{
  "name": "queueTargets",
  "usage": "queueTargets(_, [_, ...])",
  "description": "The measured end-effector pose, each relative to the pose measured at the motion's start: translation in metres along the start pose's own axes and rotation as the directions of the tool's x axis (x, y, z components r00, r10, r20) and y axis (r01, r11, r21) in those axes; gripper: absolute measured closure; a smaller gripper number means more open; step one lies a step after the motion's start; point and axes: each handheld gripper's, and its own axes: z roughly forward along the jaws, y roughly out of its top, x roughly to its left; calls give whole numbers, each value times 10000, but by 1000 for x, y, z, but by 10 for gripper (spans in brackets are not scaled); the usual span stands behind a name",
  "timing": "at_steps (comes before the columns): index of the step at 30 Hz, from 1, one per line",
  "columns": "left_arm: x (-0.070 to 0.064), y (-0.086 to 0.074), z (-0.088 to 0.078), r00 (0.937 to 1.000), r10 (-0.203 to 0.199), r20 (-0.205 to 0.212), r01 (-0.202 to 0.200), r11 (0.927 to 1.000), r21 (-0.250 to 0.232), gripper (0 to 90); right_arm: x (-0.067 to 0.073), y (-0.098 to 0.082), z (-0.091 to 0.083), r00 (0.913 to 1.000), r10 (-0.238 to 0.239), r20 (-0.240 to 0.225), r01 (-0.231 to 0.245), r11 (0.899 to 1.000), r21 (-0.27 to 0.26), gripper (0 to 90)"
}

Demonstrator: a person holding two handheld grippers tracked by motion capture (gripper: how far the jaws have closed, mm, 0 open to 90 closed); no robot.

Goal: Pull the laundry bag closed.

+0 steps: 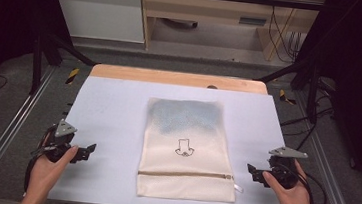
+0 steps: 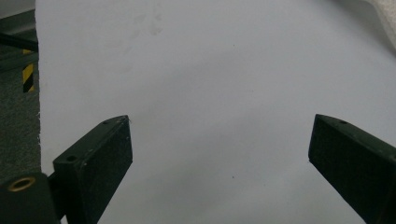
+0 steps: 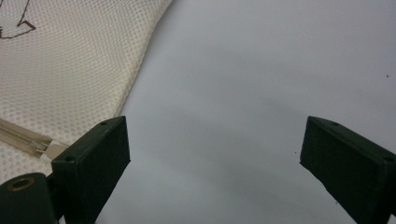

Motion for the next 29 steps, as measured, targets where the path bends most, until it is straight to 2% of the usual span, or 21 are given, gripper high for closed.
queueTargets(6, [3, -3, 3, 9999, 71, -97, -67, 9990, 434, 63, -3, -6, 6, 9987, 463, 207, -464, 9989, 41, 83])
queueTargets(9, [4, -4, 4, 9999, 56, -121, -49, 9987, 512, 63, -3, -8, 8, 9982, 542, 248, -544, 9985, 70, 83])
queueTargets(10, [4, -5, 5, 10000, 64, -72, -59, 9975, 704, 63, -3, -10, 10, 9968, 734, 314, -737, 9973, 66, 83])
queueTargets(11, [4, -5, 5, 10000, 64, -72, -59, 9975, 704, 64, -3, -10, 10, 9968, 734, 314, -737, 9973, 66, 83])
queueTargets(12, [3, -6, 7, 9999, 104, -95, -93, 9938, 1111, 72, -3, -12, 12, 9938, 1007, 474, -1004, 9949, -73, 83])
queueTargets(13, [3, -6, 7, 9999, 104, -95, -93, 9938, 1111, 73, -3, -12, 12, 9938, 1007, 474, -1004, 9949, -73, 83])
queueTargets(14, [2, -6, 8, 9997, 138, -213, -109, 9912, 1319, 74, -2, -14, 13, 9888, 1322, 690, -1304, 9910, -307, 91])
queueTargets(17, [1, -7, 9, 9996, 187, -206, -154, 9882, 1526, 74, 0, -17, 16, 9857, 1463, 836, -1431, 9888, -431, 88])
queueTargets(18, [-1, -9, 11, 9995, 264, -169, -230, 9838, 1780, 71, 2, -20, 17, 9845, 1484, 935, -1437, 9881, -552, 89])
queueTargets(19, [-2, -10, 11, 9992, 313, -231, -265, 9828, 1827, 71, 3, -20, 17, 9844, 1502, 917, -1459, 9879, -517, 87])
queueTargets(23, [-3, -10, 12, 9990, 370, -254, -313, 9805, 1941, 71, 4, -22, 17, 9876, 1260, 941, -1217, 9913, -507, 87])
queueTargets(24, [-3, -10, 11, 9989, 355, -315, -290, 9817, 1882, 71, 4, -24, 17, 9864, 1408, 850, -1363, 9891, -565, 90])
queueTargets(27, [-3, -9, 10, 9988, 333, -365, -265, 9848, 1718, 71, 4, -24, 15, 9863, 1387, 896, -1324, 9885, -731, 89])
queueTargets(29, [-4, -9, 11, 9987, 394, -318, -331, 9833, 1792, 69, 5, -24, 15, 9864, 1372, 901, -1304, 9884, -781, 82])
